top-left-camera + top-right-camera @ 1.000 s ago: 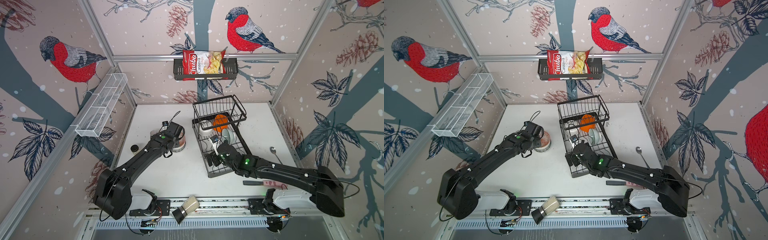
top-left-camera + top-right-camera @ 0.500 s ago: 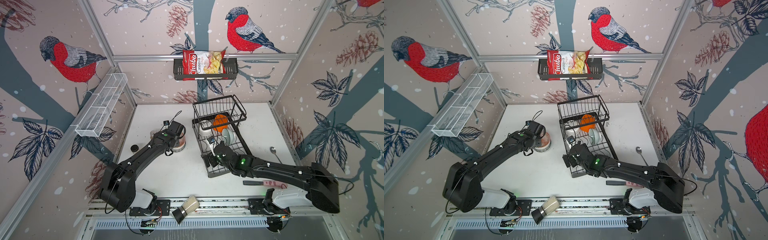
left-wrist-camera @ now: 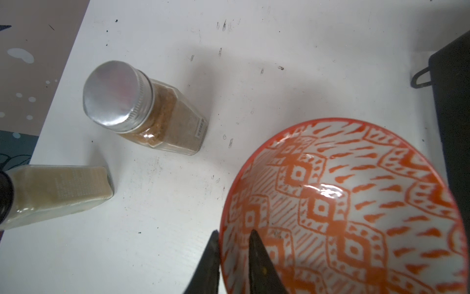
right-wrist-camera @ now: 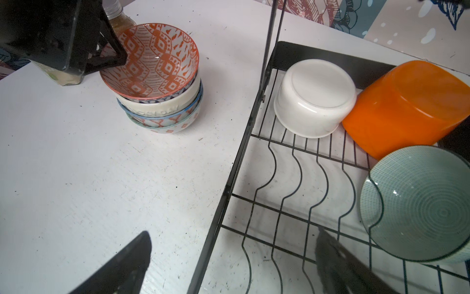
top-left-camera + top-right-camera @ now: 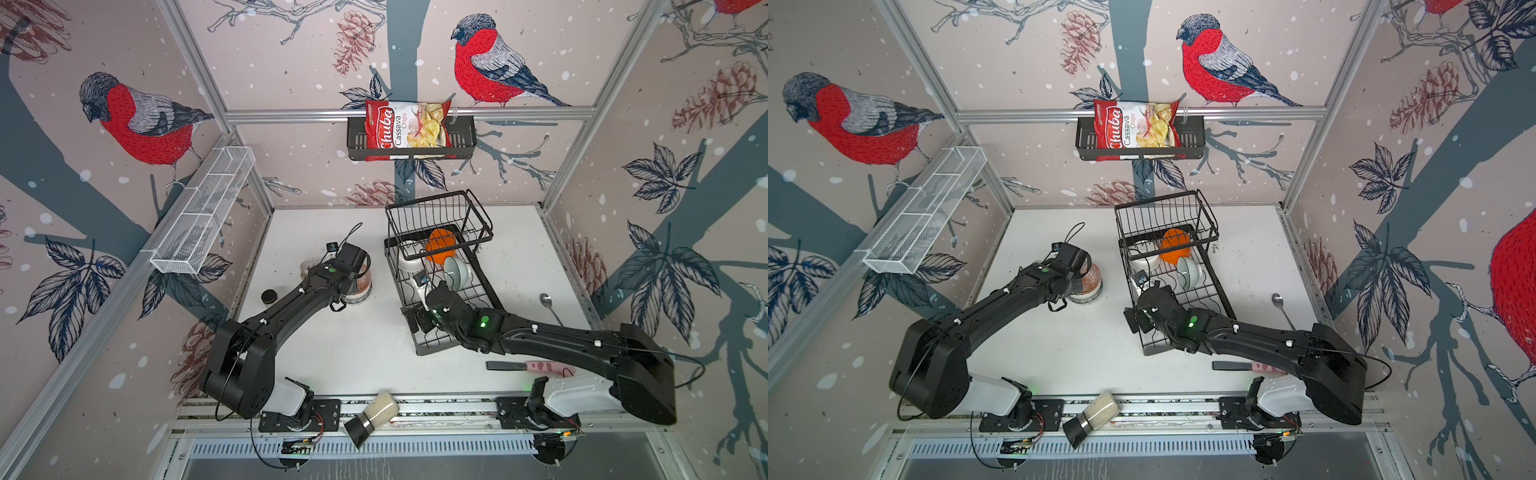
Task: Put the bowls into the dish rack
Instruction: 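Lower the left gripper onto the rim of the top orange-patterned bowl and grasp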
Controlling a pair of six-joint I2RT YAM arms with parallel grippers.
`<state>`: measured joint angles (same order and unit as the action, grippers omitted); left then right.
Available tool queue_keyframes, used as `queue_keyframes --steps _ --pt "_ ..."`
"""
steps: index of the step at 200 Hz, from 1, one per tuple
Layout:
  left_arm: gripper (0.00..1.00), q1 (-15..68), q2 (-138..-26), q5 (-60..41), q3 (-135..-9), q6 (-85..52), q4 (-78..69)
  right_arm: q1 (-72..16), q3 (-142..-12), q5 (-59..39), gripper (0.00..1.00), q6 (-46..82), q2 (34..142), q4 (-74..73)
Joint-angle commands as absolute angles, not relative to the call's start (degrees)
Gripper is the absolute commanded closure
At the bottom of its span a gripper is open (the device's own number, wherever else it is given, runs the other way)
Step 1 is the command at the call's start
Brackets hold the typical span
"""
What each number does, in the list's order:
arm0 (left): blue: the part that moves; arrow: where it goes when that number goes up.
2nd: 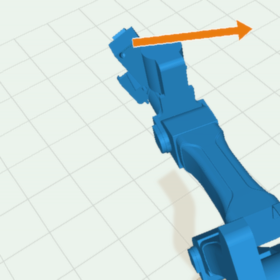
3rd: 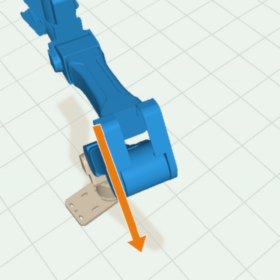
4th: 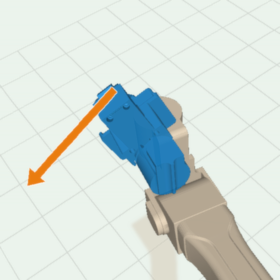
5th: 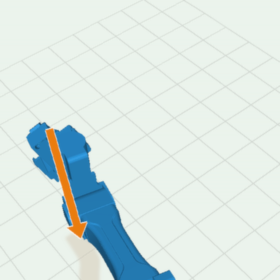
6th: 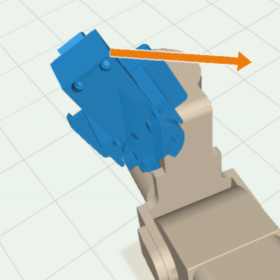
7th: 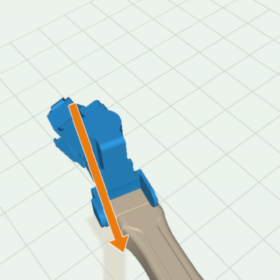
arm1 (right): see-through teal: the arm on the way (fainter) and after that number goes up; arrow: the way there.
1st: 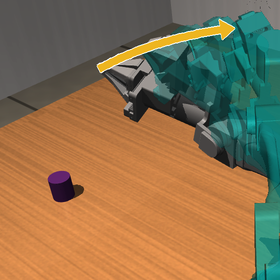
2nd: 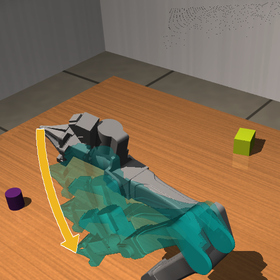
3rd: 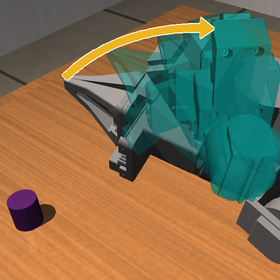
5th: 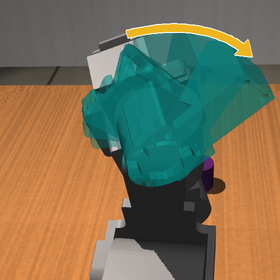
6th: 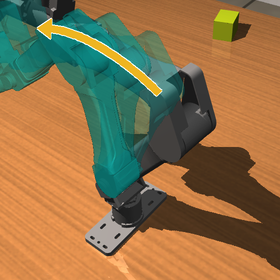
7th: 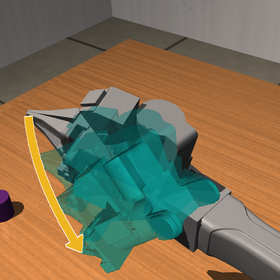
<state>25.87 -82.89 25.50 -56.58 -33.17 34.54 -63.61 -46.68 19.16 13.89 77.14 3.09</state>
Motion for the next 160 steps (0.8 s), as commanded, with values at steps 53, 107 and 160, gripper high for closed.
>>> queue_keyframes --steps 53,107,160 --pt "1.0 25.7 -82.5 25.1 -56.4 -31.9 33.2 -63.7 -48.1 20.2 0.01 14.4 78.8 2.2" --pt "1.0 25.7 -80.0 25.5 -55.8 -31.8 32.5 -63.9 -48.2 20.7 0.0 14.6 78.7 2.3" --pt "1.0 25.7 -73.4 23.2 -53.6 -31.0 28.6 -63.9 -48.1 22.3 0.0 15.5 77.9 2.9"
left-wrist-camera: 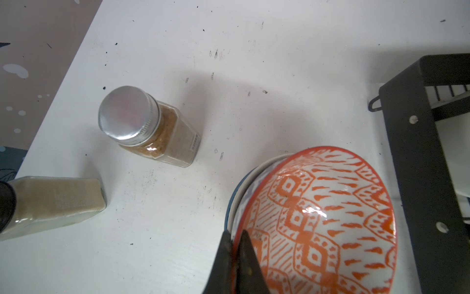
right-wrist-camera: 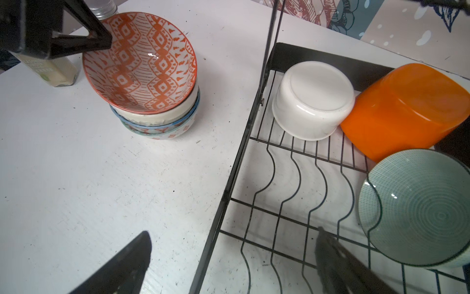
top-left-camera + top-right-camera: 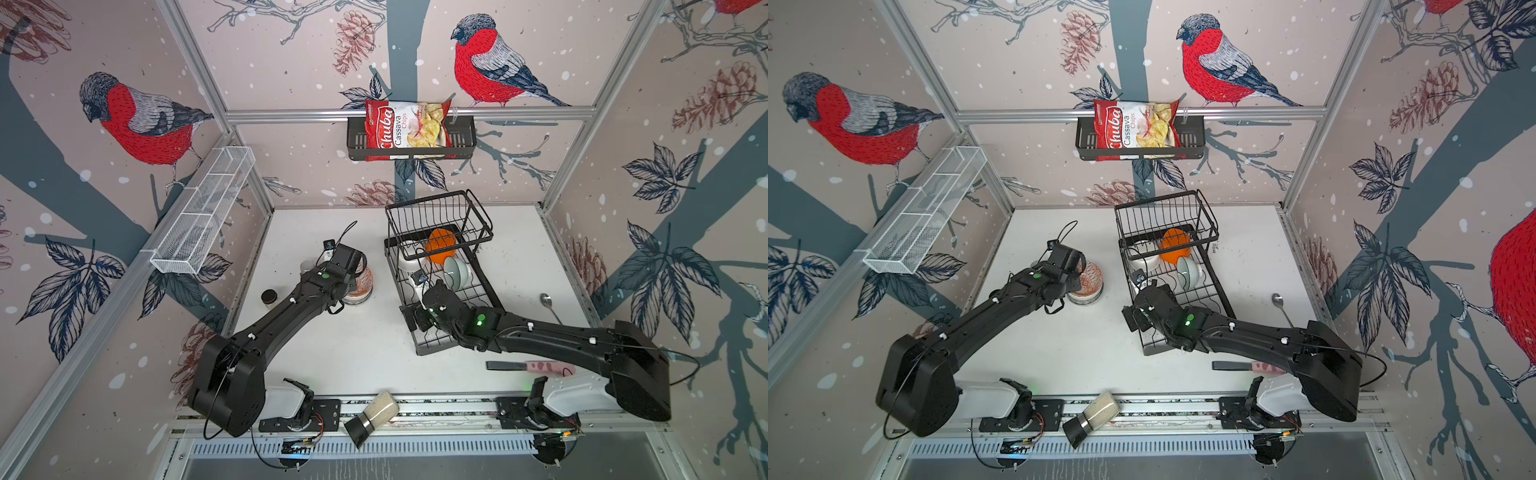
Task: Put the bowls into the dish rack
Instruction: 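Lift the orange-patterned bowl off the stack with the left gripper toward the rack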
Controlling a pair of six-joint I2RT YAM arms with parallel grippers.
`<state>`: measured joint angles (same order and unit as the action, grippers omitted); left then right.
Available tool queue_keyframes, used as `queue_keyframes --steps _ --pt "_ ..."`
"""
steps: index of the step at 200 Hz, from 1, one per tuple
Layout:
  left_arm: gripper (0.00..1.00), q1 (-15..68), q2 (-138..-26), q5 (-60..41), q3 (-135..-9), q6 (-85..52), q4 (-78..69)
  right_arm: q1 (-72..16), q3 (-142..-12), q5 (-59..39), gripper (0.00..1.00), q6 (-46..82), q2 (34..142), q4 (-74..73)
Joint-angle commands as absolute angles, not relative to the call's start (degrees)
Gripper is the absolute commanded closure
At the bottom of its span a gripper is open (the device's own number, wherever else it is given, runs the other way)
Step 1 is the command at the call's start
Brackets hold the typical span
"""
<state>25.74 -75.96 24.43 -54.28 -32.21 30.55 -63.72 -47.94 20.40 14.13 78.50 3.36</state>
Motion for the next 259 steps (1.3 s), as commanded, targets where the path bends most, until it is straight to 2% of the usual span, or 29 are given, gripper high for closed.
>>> queue_keyframes --steps 1,85,137,164,259 --pt "1.0 25.7 -73.3 23.2 -53.5 -30.9 28.5 -63.8 -48.1 22.4 0.0 15.5 77.9 2.8" --pt "1.0 25.7 -66.2 16.9 -51.9 -28.0 25.8 -63.6 -52.6 23.3 0.0 19.0 78.7 9.3" --pt "1.0 25.8 -62.2 6.2 -51.5 -26.4 24.4 -61.7 -56.0 19.3 0.02 21.8 77.5 13.5" --pt "1.0 26.4 -60.9 3.8 -51.1 -26.7 24.7 -61.2 -56.2 16.0 0.03 22.7 75.1 13.4" --pt "1.0 38.3 -61.0 4.7 -47.6 -33.3 21.8 -59.2 -56.3 13.7 0.08 26.3 69.0 16.2"
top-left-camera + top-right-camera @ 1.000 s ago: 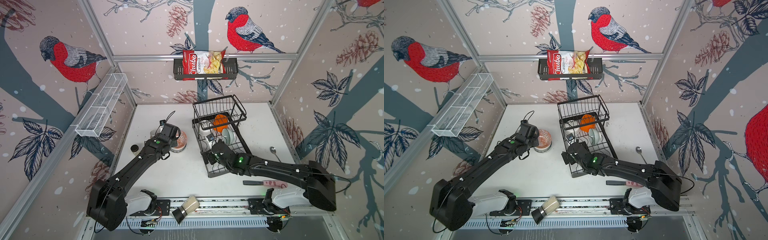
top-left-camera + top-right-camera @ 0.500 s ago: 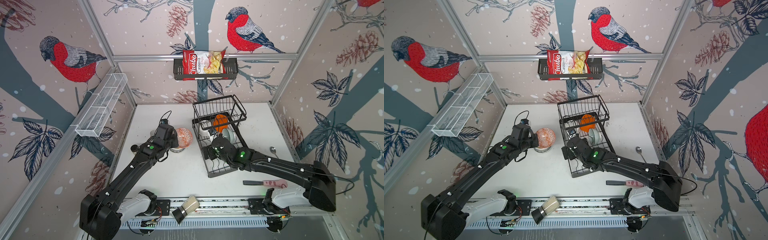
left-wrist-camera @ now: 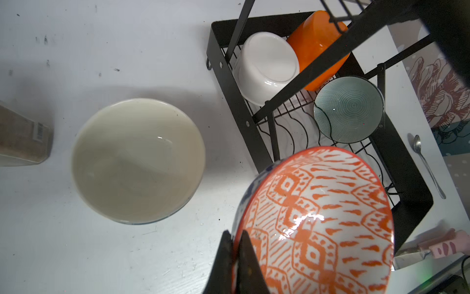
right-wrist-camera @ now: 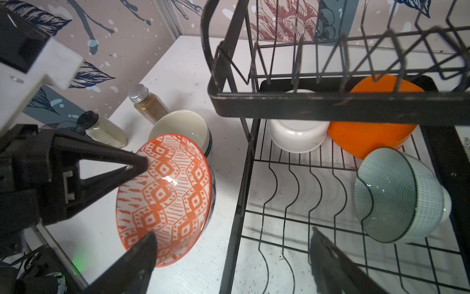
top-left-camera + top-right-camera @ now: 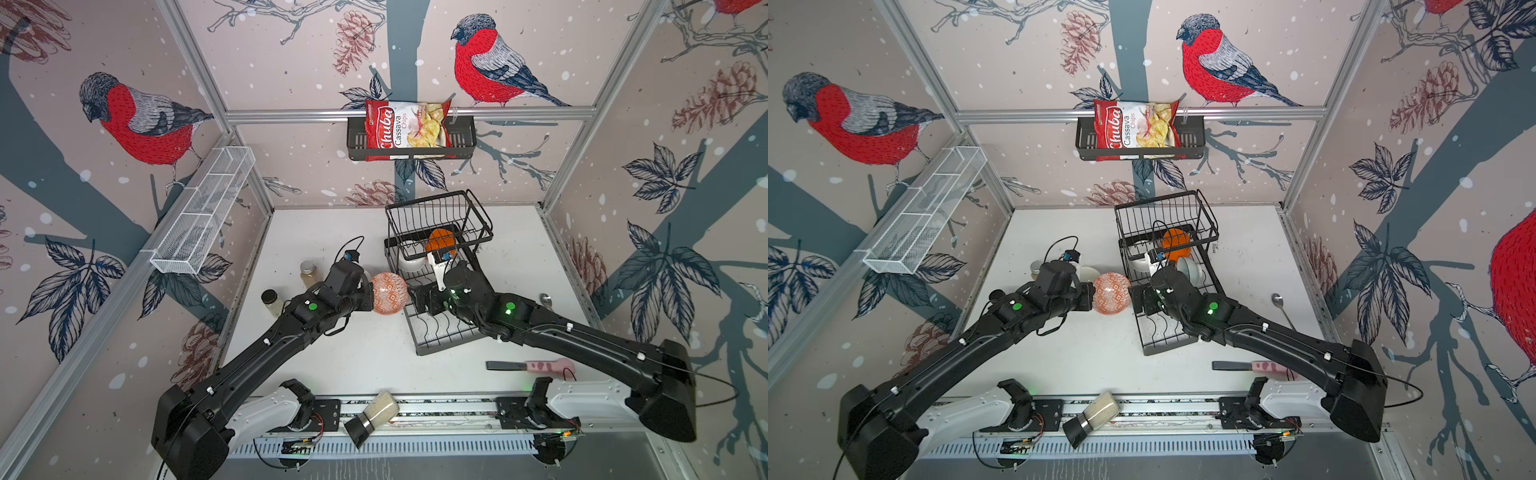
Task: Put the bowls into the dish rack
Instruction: 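Lift the orange-patterned bowl off the stack with the left gripper toward the rack, then grasp the orange-patterned bowl rim with the right gripper beside the left gripper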
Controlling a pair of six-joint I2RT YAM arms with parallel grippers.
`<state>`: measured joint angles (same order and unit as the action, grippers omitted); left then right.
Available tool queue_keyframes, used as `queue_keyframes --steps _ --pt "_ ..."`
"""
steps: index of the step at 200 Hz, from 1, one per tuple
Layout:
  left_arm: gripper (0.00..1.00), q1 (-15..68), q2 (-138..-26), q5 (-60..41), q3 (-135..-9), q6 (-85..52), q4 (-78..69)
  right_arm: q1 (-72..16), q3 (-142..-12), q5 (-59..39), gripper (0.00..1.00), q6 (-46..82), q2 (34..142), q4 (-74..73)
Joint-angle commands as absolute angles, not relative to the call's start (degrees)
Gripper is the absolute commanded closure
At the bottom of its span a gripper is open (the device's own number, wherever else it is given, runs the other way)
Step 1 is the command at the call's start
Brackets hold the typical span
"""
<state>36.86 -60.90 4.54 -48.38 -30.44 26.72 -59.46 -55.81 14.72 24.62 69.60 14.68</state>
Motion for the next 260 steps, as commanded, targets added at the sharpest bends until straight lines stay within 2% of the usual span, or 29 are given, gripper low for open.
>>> queue_keyframes --steps 1,93,156,176,196,235,260 --pt "1.0 38.4 -61.0 4.6 -47.5 -33.4 21.7 -59.2 -56.4 13.7 0.08 26.4 69.1 16.2" --pt "1.0 47.0 -71.9 6.2 -50.8 -35.9 15.8 -58.6 -54.2 14.2 0.11 29.0 70.0 21.6" --pt "1.0 47.9 -76.4 6.9 -54.0 -35.3 15.7 -57.4 -52.8 17.0 0.16 31.4 70.5 25.9" --pt "1.0 48.1 -76.9 7.1 -54.3 -35.1 15.7 -56.6 -52.8 17.8 0.21 32.2 71.3 27.2" --pt "1.0 48.1 -77.3 7.3 -54.5 -35.0 15.8 -55.6 -53.4 17.1 0.34 32.4 71.5 27.7" --pt "1.0 48.4 -77.9 7.5 -54.5 -34.9 16.0 -54.9 -54.0 16.6 0.38 32.6 74.4 26.1" --pt "1.0 48.5 -77.9 7.6 -54.3 -34.9 15.7 -54.7 -54.6 17.1 0.48 33.0 75.8 26.0"
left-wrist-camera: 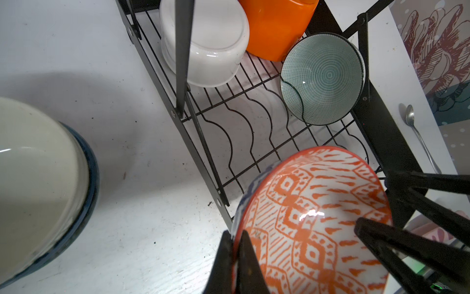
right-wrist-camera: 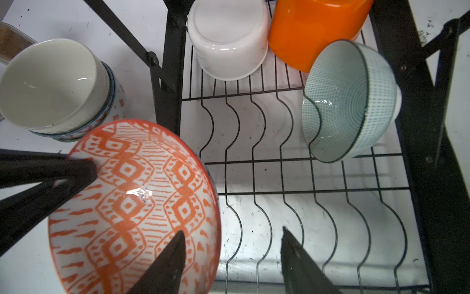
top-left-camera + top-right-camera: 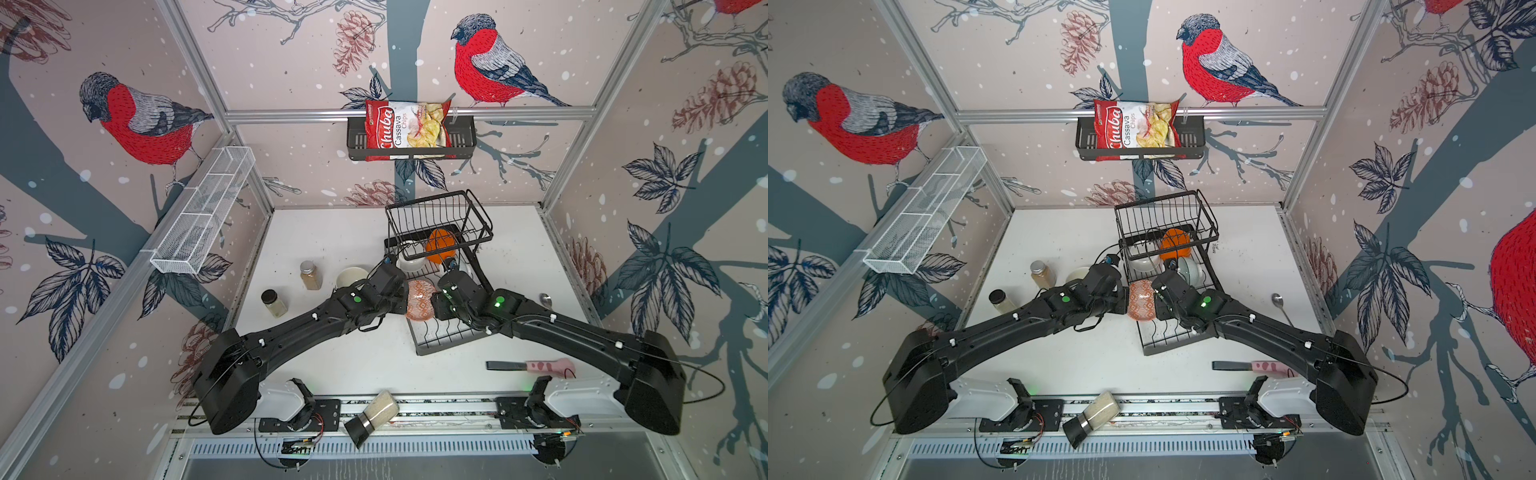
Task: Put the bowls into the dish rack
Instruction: 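Grasp the orange-patterned bowl rim with the right gripper beside the left gripper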
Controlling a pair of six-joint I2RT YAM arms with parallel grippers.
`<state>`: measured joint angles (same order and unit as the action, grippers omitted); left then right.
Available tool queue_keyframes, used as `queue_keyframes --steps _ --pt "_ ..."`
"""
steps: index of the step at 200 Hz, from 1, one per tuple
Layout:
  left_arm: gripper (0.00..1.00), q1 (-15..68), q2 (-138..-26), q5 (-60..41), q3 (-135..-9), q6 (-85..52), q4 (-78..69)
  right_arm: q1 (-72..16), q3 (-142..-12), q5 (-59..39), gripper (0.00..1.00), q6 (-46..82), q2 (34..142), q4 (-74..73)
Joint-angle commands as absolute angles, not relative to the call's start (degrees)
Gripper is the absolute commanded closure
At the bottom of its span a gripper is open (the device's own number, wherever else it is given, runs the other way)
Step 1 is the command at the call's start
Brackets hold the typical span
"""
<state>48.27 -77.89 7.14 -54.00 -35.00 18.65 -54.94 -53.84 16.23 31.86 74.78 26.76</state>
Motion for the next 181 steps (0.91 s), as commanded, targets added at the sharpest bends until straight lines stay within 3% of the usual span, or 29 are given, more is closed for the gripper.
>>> queue_keyframes --steps 1,54,125,181 --pt "1.0 48.5 -77.9 7.6 -54.3 -34.9 15.7 -54.7 -54.7 17.1 0.48 33.0 75.8 26.0" --pt "1.0 48.6 -78.5 7.6 -54.3 -34.9 15.3 -54.2 -54.8 17.5 0.66 33.6 76.9 24.9" --pt "1.0 48.8 -78.7 7.2 -54.3 -34.8 14.6 -53.2 -54.5 16.1 0.74 33.4 77.6 23.2" --pt "1.0 48.8 -78.7 6.9 -54.4 -34.7 14.0 -52.8 -54.1 15.4 0.88 33.4 78.4 22.3"
